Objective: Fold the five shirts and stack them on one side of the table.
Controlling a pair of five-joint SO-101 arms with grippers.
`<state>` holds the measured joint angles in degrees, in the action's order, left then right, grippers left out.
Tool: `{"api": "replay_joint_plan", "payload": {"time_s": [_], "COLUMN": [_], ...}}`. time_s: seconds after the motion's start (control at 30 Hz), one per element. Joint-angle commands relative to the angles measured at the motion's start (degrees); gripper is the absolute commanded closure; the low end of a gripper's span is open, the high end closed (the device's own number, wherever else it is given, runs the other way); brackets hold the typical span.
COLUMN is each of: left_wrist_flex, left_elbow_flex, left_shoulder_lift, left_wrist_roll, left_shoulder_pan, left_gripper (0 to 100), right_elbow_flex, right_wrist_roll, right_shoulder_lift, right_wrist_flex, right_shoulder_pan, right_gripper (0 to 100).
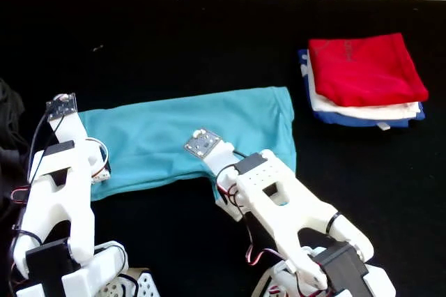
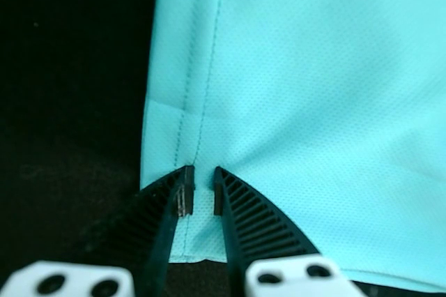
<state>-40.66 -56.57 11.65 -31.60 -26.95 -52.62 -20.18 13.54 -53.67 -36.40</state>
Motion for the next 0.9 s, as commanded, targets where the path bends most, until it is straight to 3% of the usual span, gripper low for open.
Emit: {"api": "replay_joint_plan", "payload": {"time_s": [0.0, 0.1, 0.43, 0.63, 0.87], "left_wrist_flex": [0.44, 0.44, 0.44, 0.44, 0.44], "left_elbow_flex": [-1.1, -1.1, -1.1, -1.1, -1.1], "left_shoulder_lift": [-0.22, -0.22, -0.22, -0.22, -0.22], "left_wrist_roll": [0.62, 0.62, 0.62, 0.62, 0.62], "left_shoulder_pan": [-1.45, -1.45, -1.45, -1.45, -1.45], "left_gripper": [92, 92, 92, 92, 92], "right_elbow_flex": [1.89, 3.38, 9.19, 8.92, 6.64], "right_wrist_roll": [-0.35, -0.35, -0.44, -0.44, -0.44], "right_shoulder_lift": [-0.4, -0.4, 0.31, 8.4, 9.19], "right_wrist_flex": [1.1, -1.36, -11.56, -14.81, -10.86], "right_shoulder_pan": [-0.57, -0.57, -0.57, -0.57, -0.57], "right_gripper": [93.2, 98.2, 97.9, 81.0, 82.4]}}
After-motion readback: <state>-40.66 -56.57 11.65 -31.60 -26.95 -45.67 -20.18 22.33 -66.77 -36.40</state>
